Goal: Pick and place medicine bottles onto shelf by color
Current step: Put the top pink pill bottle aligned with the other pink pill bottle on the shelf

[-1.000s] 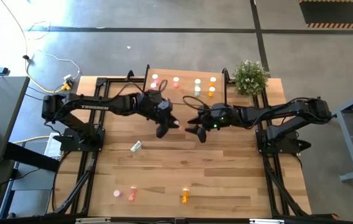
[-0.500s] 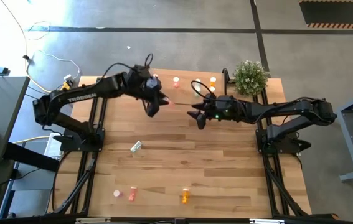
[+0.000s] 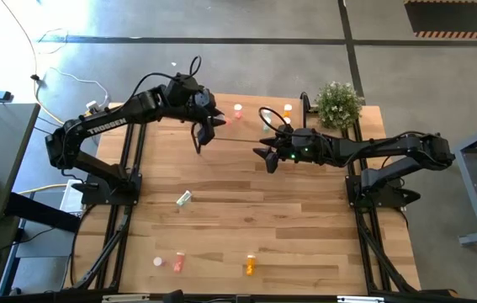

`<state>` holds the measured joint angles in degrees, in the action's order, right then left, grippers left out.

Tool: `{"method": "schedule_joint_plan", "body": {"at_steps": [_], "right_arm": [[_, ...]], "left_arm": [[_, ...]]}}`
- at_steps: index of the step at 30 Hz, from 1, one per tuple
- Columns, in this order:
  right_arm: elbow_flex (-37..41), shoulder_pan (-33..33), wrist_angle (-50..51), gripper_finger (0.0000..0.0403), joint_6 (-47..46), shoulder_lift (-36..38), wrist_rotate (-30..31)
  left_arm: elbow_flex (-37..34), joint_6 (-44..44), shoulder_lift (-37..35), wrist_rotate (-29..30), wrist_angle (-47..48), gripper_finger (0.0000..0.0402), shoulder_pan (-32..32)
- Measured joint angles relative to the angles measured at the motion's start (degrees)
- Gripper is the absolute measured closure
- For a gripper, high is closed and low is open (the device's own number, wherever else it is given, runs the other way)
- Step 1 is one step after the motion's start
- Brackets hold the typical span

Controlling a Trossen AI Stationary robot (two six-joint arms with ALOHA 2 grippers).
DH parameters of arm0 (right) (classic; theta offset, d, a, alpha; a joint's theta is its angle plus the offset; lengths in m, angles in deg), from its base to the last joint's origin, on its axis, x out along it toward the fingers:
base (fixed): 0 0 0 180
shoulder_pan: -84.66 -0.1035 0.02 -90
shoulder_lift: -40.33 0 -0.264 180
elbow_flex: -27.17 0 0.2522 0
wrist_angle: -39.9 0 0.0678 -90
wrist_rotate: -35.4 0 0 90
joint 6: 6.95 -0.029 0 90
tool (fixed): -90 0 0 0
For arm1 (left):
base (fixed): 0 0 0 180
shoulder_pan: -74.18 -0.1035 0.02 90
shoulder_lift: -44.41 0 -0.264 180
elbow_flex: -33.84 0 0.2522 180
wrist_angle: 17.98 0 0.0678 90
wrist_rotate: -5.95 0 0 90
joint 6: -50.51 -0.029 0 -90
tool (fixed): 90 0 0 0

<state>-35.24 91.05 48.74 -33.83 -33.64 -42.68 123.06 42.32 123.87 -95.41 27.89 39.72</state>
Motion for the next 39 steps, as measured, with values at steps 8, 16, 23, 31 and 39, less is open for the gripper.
{"method": "schedule_joint_plan", "body": {"at_steps": [8, 16, 23, 31, 39], "right_arm": [[-2.9, 2.2, -1.0, 0.0176, 4.5, 0.0, -3.1], [-16.6, 7.1, 15.8, 0.0176, 17.2, -0.3, -5.9], [-21.1, 9.8, 21.0, 0.0176, 19.5, -0.3, -6.0], [-20.9, 10.1, 24.1, 0.0176, 19.6, -0.3, -6.1], [-20.8, 10.1, 24.0, 0.0176, 20.5, -0.3, -5.3]], "left_arm": [[0.0, -1.4, 0.6, -0.2, 3.0, 0.0289, 2.9], [0.0, -7.9, 4.0, 1.5, 2.6, 0.0289, 3.9], [0.0, -7.0, 7.2, 3.1, 2.8, 0.0289, 2.2], [0.0, -7.0, 7.4, 3.1, 0.2, 0.0289, 1.4], [3.3, -6.1, 10.6, 2.9, -1.2, 0.0289, 1.1]]}}
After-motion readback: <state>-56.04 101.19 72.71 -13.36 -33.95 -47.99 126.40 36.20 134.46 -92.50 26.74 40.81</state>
